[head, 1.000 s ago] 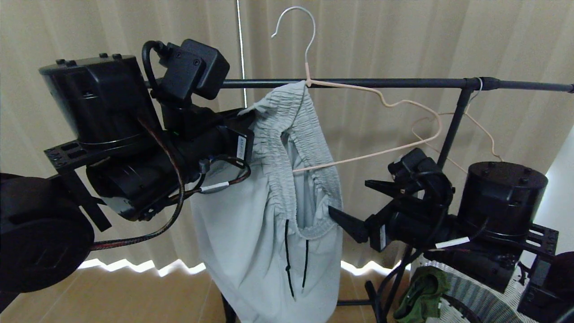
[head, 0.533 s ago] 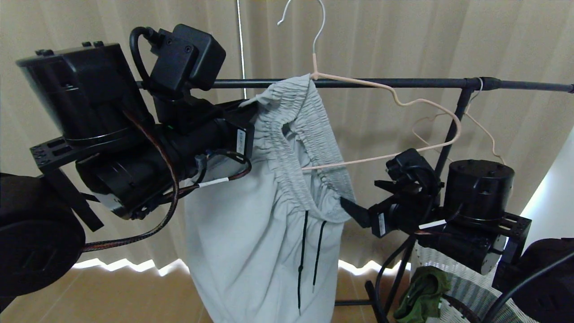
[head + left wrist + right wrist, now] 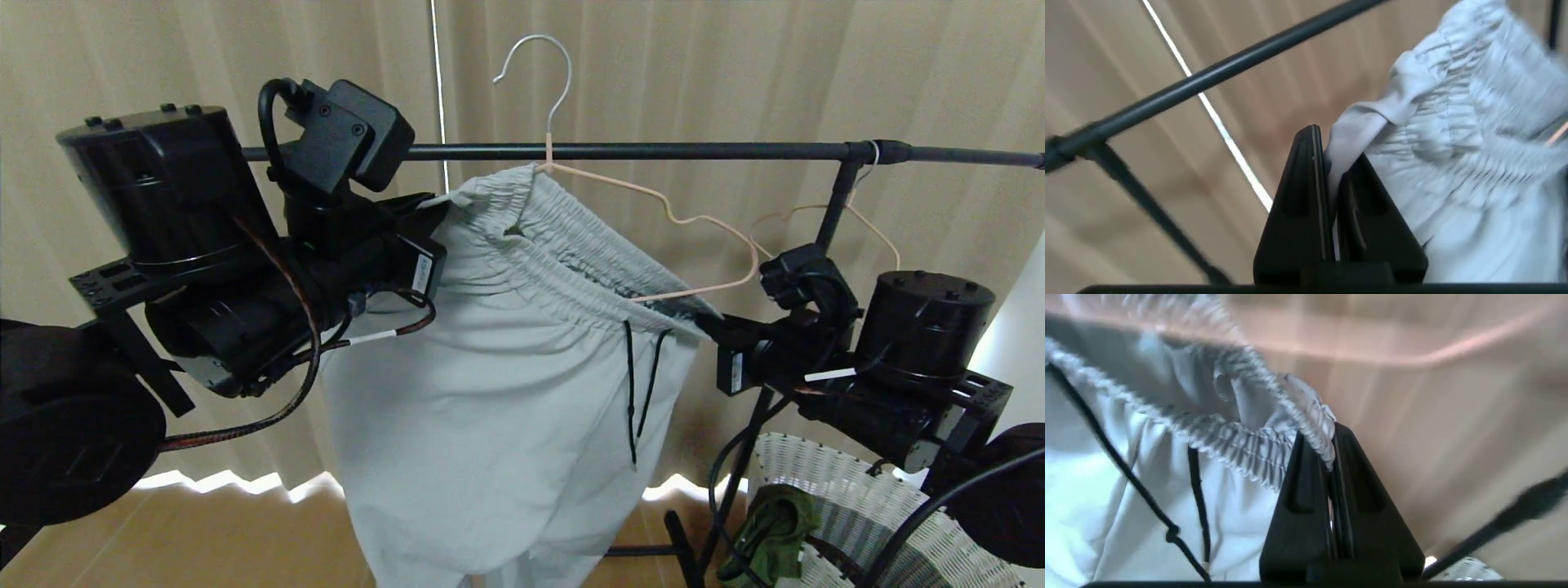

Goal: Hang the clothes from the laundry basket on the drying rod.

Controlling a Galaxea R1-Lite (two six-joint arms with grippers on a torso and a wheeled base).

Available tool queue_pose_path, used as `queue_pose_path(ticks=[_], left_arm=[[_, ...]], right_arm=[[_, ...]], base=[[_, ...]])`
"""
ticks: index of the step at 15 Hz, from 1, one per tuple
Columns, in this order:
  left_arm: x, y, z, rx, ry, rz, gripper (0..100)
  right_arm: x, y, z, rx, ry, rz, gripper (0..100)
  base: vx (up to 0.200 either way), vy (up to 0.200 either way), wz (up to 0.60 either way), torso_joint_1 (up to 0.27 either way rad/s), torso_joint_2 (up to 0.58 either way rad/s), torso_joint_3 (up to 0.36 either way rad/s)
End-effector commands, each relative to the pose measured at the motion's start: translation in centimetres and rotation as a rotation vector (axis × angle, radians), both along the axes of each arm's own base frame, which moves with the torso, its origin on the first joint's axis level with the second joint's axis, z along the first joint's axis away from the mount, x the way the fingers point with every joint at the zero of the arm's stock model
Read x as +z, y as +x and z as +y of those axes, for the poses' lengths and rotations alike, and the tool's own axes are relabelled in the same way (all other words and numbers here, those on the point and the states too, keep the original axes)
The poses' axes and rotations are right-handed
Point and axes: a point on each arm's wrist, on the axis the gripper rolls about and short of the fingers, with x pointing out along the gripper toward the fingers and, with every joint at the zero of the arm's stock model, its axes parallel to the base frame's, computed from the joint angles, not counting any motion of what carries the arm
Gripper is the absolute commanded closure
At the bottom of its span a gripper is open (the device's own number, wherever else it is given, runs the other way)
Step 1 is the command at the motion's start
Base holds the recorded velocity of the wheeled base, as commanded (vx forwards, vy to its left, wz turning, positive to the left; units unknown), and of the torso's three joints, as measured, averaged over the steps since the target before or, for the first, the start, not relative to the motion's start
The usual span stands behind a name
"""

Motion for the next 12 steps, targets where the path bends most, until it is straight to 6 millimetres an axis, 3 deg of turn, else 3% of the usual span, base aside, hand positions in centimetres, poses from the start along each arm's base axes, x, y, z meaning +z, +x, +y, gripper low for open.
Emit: queue_pose_path(ticks=[1,6,12], left_arm=[[-0.6,0.1,0.3,0.014,0.029,-0.013,100],[-2.1,0.0,1.8,0.063,0.140,-0.101,100],[-3.7,-0.2,2.4,0.076,0.231,-0.084,100]], right_arm=[[0.9,0.6,-0.9,-0.038,0.011,-0.031,100],[1.8,2.1,-2.8,-0.104,0.020,-0.062,100],[2.6,2.2,-2.9,-0.107,0.025,-0.082,100]], base=[[0.000,0.000,0.00,0.000,0.00,0.000],[0.000,0.000,0.00,0.000,0.00,0.000],[0.000,0.000,0.00,0.000,0.00,0.000]])
